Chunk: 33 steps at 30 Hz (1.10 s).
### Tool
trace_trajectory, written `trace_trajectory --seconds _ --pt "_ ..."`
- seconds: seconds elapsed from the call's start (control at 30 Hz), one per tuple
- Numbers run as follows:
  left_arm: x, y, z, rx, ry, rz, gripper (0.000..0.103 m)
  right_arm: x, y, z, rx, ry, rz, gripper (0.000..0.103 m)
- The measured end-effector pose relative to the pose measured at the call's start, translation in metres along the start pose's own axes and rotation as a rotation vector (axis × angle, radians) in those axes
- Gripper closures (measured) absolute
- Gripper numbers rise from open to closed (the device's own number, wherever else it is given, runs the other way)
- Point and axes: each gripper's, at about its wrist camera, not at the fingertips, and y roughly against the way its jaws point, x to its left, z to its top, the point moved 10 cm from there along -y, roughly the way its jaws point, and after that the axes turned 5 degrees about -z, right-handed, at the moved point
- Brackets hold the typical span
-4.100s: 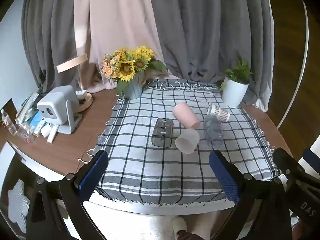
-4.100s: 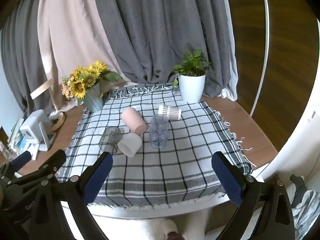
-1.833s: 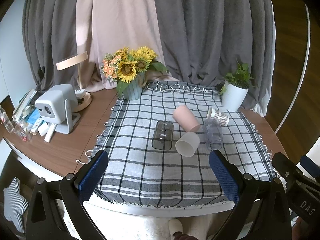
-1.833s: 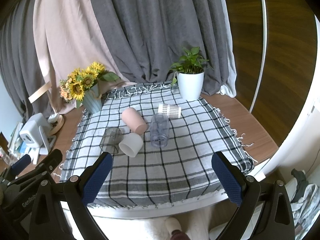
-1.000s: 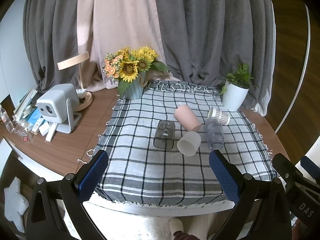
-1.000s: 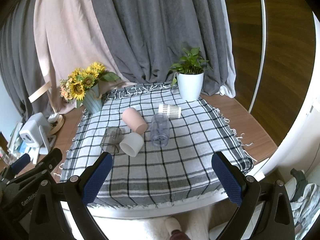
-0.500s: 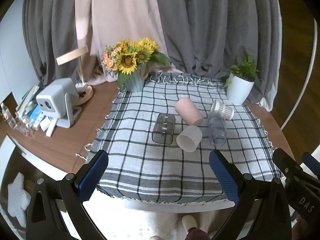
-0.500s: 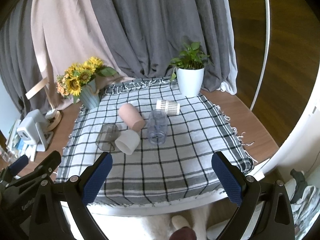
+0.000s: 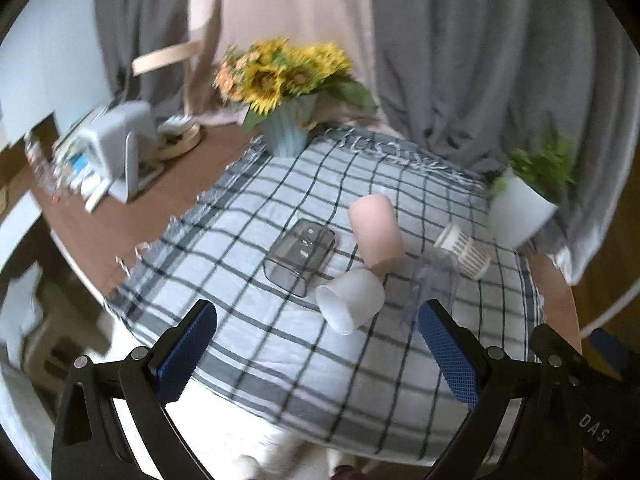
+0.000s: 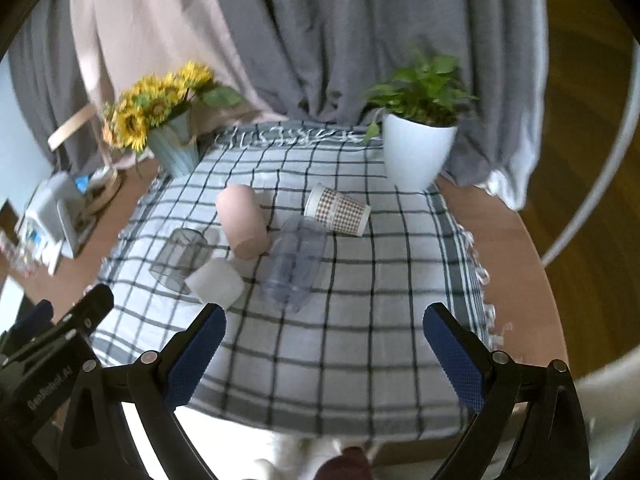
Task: Flip cup upside down
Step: 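Move the right gripper toward the houndstooth paper cup and close on it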
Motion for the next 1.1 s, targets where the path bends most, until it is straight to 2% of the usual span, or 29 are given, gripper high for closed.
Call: trace_trajectory --seconds 0.33,0.53,0.7,0.83,1.1 --pt "-0.037 -0.053 -0.020 0.049 0.281 0.156 0.000 -0.024 -0.093 0.045 0.125 0.317 0.098 0.003" --pt "-0.059 -0.084 -0.016 0.083 0.300 0.230 0.000 -0.020 -0.151 0.056 0.256 0.491 0.170 0.003" --pt "-0.063 -0.104 -0.002 0.055 0.339 0.306 0.000 -0.012 -0.193 0.060 0.329 0.597 0.199 0.004" --pt "-0.064 -0.126 0.003 0.094 0.364 0.360 0.000 -0.006 -0.221 0.065 0.377 0.657 0.226 0.007" --pt "-0.067 -0.152 0.010 0.107 0.386 0.435 0.000 0.003 -0.266 0.070 0.464 0.754 0.257 0.012"
